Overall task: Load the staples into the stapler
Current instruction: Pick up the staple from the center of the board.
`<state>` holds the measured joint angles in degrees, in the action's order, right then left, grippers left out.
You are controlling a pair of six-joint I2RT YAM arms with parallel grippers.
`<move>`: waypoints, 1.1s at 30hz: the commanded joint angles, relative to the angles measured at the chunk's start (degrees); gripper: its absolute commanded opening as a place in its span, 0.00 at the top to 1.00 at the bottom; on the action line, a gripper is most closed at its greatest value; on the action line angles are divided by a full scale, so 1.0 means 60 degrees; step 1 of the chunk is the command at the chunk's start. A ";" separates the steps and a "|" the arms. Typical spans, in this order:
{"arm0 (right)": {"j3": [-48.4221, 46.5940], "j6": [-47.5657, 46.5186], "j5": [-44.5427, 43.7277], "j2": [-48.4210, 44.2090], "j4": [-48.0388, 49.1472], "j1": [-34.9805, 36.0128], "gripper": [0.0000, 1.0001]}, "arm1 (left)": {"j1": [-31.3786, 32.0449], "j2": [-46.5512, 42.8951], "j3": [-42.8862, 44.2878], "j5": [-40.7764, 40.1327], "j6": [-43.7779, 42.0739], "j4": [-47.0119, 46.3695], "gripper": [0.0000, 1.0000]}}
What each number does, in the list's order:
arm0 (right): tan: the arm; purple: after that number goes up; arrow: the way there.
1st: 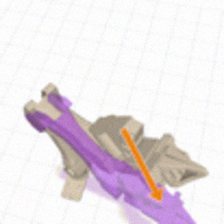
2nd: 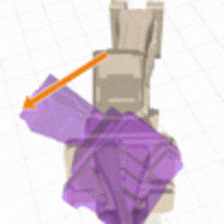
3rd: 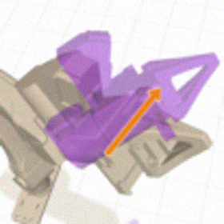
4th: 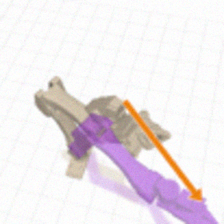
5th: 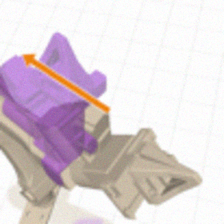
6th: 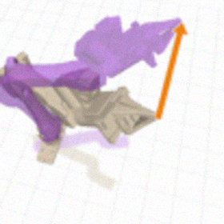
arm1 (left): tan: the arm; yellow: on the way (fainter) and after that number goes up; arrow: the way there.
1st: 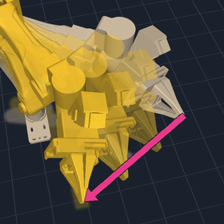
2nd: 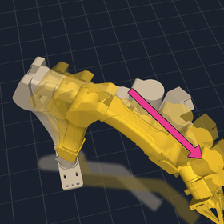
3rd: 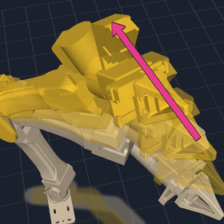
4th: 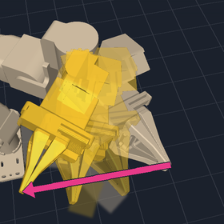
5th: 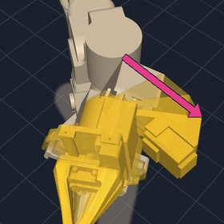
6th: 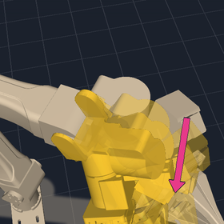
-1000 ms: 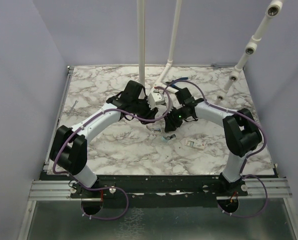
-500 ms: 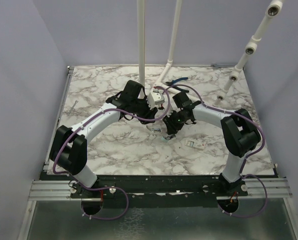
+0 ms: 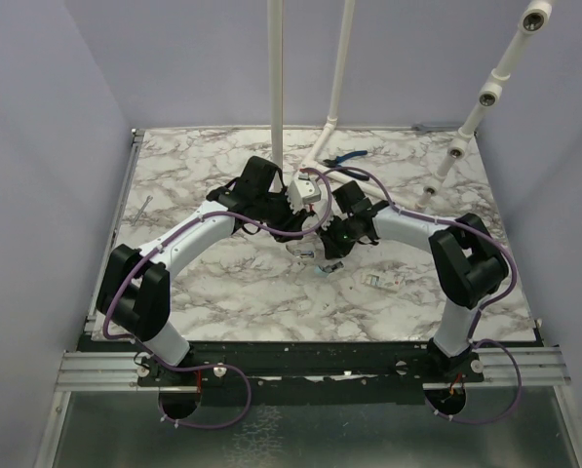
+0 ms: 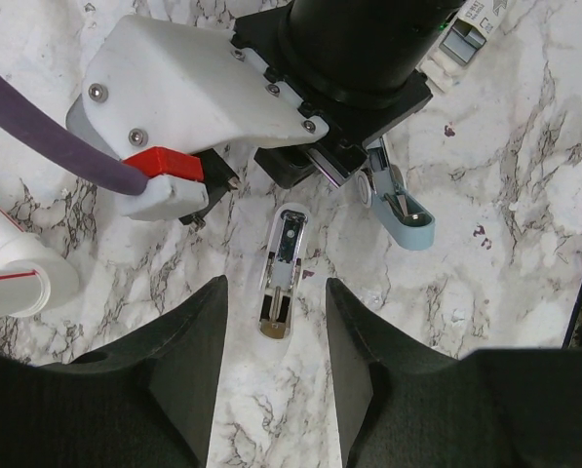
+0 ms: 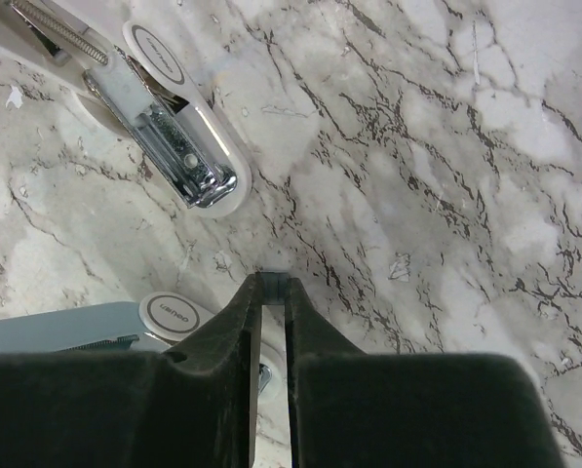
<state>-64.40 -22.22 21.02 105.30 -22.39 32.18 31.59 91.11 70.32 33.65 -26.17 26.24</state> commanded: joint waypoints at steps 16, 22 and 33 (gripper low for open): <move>0.0295 0.0173 0.0160 -0.1061 0.0276 -0.0267 0.99 | -0.0036 -0.0156 -0.0021 0.0265 -0.0074 0.0050 0.54; 0.0007 0.0934 0.1877 -0.1522 0.0353 -0.0827 0.99 | -0.0094 -0.0164 -0.0030 0.0674 0.0188 -0.0347 0.53; 0.0094 0.1687 0.8026 -0.2161 0.0778 -0.1628 0.98 | -0.0190 -0.0317 0.0287 0.3198 -0.2487 0.0526 0.24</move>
<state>-63.11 -13.45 52.71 93.14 -18.44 22.13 30.81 91.09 70.35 42.57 -29.26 24.69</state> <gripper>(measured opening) 0.038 0.727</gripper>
